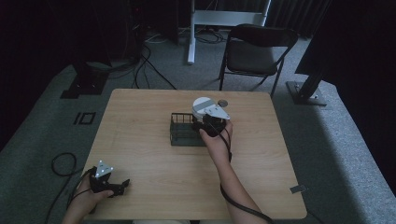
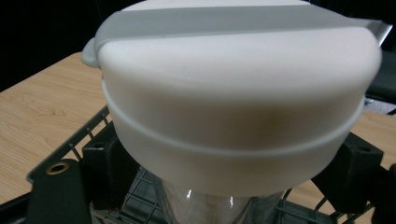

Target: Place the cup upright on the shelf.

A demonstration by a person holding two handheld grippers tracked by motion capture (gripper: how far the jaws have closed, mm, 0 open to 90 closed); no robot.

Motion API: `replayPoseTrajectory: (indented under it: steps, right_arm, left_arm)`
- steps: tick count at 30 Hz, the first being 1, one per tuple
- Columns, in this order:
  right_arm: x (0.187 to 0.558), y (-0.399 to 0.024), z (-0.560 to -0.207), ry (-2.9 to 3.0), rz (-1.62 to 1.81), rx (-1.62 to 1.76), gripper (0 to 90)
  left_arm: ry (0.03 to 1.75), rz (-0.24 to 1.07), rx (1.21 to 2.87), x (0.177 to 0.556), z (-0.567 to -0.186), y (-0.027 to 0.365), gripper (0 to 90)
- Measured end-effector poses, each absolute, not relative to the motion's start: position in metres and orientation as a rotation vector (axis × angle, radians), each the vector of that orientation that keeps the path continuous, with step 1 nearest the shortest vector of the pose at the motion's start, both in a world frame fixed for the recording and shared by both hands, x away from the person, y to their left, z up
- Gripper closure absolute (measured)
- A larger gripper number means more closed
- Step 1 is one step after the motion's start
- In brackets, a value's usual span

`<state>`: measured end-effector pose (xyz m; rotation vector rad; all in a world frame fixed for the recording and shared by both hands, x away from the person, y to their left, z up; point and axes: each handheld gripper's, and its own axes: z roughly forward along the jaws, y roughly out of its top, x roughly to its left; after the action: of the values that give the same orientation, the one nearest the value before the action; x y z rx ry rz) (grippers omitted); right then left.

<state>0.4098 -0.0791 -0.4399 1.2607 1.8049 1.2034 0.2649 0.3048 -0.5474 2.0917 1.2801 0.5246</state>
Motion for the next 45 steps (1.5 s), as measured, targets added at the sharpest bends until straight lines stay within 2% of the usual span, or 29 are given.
replayPoseTrajectory:
  steps: [18,45]
  right_arm:
    - [0.422,-0.067,-0.466,1.824,1.112,1.352,18.4]
    - [0.42,-0.062,-0.475,1.777,1.076,1.395,18.1]
  left_arm:
    - [1.28,0.525,2.092,0.265,-0.547,0.305,1.4]
    - [1.28,0.525,2.092,0.265,-0.547,0.305,1.4]
